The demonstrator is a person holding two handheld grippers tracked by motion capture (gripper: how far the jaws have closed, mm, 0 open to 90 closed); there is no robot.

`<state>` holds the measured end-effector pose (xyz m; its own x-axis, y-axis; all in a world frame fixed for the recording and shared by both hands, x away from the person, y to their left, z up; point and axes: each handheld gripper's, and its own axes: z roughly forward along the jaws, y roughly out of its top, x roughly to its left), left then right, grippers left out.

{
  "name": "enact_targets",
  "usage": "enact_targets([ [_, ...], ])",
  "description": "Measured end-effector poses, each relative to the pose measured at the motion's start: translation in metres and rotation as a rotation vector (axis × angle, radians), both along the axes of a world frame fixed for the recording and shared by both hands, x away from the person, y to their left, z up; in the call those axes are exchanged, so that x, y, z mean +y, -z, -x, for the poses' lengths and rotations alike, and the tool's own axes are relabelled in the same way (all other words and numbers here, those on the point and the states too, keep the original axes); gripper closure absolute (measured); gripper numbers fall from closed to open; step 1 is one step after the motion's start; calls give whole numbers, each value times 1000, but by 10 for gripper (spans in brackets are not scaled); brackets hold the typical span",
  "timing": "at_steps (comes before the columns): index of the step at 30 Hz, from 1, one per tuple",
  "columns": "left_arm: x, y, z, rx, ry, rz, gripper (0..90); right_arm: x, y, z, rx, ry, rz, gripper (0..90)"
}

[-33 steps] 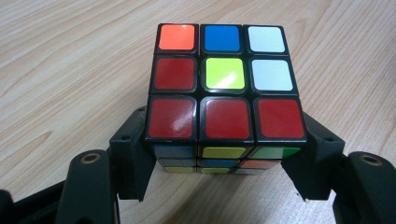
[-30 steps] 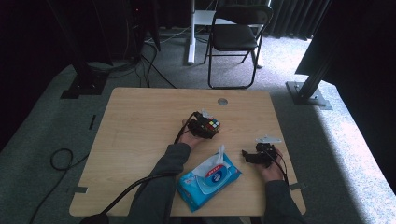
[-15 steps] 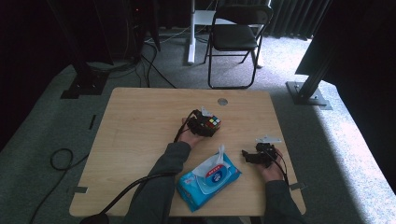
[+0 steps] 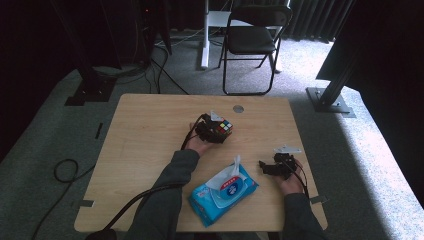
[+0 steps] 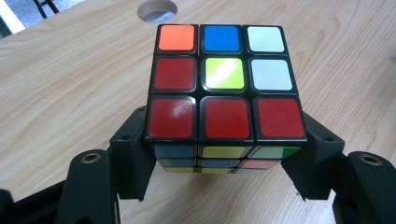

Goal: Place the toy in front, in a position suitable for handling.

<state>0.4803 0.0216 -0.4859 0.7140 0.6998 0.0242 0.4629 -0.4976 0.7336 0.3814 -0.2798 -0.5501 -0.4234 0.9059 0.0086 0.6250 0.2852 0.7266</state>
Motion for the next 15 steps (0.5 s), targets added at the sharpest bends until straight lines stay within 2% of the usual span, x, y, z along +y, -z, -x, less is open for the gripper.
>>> enact_targets([
  [15, 25, -13, 5, -21, -16, 0, 341, 0, 0, 0, 0, 0, 0, 147],
])
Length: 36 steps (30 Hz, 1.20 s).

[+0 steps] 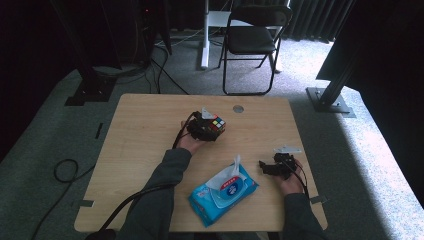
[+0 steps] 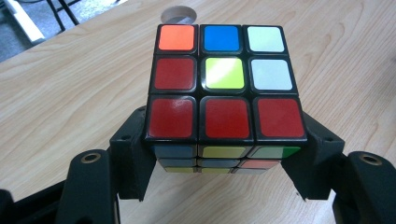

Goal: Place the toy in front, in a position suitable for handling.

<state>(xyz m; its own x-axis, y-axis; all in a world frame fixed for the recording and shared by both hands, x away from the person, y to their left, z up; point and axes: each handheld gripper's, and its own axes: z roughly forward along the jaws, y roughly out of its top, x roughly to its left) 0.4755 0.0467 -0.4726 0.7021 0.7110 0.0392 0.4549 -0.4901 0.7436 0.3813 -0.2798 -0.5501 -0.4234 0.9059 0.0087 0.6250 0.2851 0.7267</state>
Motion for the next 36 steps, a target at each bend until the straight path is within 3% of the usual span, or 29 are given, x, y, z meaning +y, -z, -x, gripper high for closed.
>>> enact_targets([
  [17, 21, -11, 7, -19, -14, -20, 341, 0, 0, 0, 0, 0, 0, 147],
  [20, 28, -13, 8, -18, -24, 1, 341, 0, 0, 0, 0, 0, 0, 147],
  [36, 55, -17, 15, -23, -65, 30, 341, 0, 0, 0, 0, 0, 1, 147],
])
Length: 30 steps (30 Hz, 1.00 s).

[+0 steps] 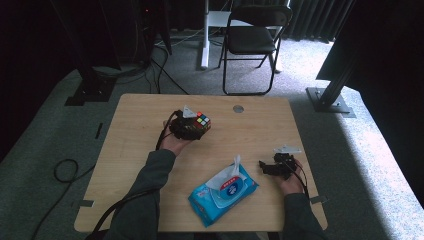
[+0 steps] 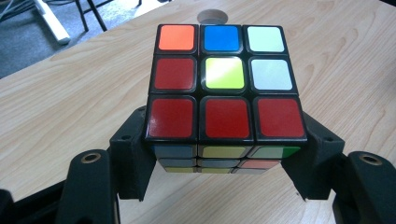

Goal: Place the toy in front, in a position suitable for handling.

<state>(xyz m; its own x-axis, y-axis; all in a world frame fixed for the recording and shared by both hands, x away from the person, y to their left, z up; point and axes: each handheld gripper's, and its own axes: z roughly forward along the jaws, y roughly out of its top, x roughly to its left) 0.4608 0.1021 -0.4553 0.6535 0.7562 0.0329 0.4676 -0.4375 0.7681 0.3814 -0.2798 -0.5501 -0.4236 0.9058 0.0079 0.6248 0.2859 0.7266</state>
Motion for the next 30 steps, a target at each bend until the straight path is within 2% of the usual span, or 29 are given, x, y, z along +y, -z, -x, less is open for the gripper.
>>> enact_targets([
  [15, 20, 8, 5, 11, -33, -21, 341, 0, 0, 0, -1, -1, 1, 147],
  [22, 32, 11, 9, 16, -53, -9, 341, 0, 0, 0, -1, 0, 0, 147],
  [30, 41, 18, 13, 24, -67, -14, 341, 0, 0, 0, 0, 0, 0, 147],
])
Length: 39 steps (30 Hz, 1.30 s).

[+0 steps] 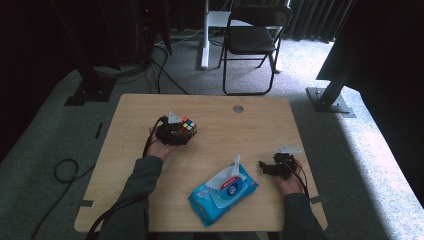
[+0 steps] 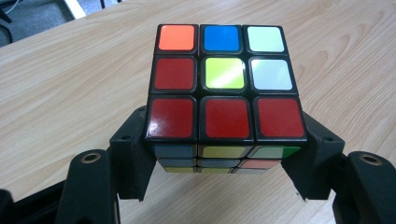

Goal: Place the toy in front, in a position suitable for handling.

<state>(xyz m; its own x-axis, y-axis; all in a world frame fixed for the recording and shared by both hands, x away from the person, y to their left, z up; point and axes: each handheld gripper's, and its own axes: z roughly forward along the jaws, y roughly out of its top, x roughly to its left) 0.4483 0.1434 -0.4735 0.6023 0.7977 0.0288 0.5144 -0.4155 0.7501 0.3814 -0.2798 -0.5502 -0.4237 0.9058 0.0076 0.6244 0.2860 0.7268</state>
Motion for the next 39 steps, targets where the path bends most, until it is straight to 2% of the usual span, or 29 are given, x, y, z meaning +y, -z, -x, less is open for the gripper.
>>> enact_targets([
  [7, 9, 5, 5, 4, -14, 10, 341, 0, 0, 0, 0, 0, 0, 147],
  [26, 23, 31, 19, 45, -41, 28, 341, 0, 0, 0, -1, 0, 0, 147],
  [39, 26, 43, 27, 55, -43, 16, 340, 0, 0, 0, -1, 0, 0, 147],
])
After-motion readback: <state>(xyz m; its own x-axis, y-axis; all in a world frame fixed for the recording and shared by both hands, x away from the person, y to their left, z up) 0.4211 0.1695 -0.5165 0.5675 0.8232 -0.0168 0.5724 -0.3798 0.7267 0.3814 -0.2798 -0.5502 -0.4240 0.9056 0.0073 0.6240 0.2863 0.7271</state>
